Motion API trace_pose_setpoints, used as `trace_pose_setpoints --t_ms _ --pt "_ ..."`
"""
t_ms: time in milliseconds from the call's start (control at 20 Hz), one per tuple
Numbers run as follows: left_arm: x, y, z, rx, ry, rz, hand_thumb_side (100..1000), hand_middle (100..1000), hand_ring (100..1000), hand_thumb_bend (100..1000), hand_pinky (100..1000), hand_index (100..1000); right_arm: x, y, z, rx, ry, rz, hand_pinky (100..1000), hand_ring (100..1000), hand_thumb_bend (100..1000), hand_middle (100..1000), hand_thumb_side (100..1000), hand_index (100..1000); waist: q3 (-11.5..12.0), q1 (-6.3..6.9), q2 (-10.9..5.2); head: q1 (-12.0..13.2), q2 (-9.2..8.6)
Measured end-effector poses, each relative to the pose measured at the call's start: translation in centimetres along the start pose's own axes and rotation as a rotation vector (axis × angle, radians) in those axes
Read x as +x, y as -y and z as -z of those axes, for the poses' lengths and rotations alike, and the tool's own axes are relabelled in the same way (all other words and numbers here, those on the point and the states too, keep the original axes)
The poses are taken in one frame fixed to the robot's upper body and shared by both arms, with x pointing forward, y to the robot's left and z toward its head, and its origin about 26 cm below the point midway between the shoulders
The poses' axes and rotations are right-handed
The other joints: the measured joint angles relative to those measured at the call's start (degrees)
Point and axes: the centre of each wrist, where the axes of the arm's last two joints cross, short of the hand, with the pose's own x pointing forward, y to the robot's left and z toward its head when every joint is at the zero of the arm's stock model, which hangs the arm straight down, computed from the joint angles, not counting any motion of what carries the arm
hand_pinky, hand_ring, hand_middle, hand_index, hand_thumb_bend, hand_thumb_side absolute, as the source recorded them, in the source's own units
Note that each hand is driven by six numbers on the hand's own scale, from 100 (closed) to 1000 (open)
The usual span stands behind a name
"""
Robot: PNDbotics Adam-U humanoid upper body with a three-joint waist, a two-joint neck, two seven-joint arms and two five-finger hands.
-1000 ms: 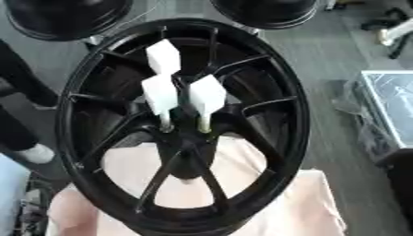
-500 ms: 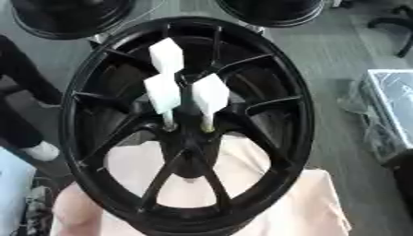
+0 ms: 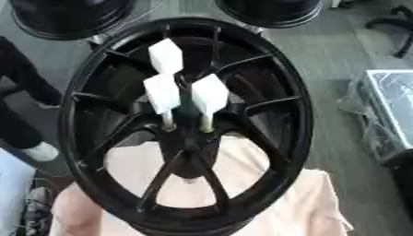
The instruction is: Pull the pin out of the wheel hub.
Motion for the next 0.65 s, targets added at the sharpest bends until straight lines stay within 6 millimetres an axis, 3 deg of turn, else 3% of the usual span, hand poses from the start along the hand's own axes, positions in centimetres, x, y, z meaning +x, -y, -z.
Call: trace_pose_setpoints --t_ms 50,100,200,400,650 --pt "0.0 0.0 0.0 -0.001 0.000 -0.001 645 801 836 100 730 811 0.8 -0.4 0.8 -0.020 0.024 0.066 944 723 389 690 271 821 0.2 0.03 -0.01 -0.1 0.00" --pt "0.0 0.0 0.0 -0.002 0.001 -0.001 643 801 837 100 730 811 1.6 -0.8 1.6 -0.033 0.051 0.130 949 725 306 693 313 824 0.3 0.07 -0.02 -0.2 0.00" --pt "0.1 0.1 0.1 -0.006 0.004 -0.004 641 801 837 100 730 811 3.5 -1.8 3.4 -0.045 0.106 0.254 955 730 256 699 337 830 0.6 0.19 -0.11 -0.5 0.00" --pt "0.2 0.4 0.3 -0.016 0.011 -0.010 637 801 837 100 730 811 6.1 -4.2 6.1 0.012 0.175 0.448 958 728 406 701 271 832 1.3 0.56 -0.25 -0.8 -0.01" --pt "0.3 0.9 0.4 -0.026 0.022 -0.024 637 801 837 100 729 811 7.6 -7.0 7.8 0.053 0.207 0.609 953 703 419 681 235 817 2.1 1.22 -0.25 -1.6 -0.07"
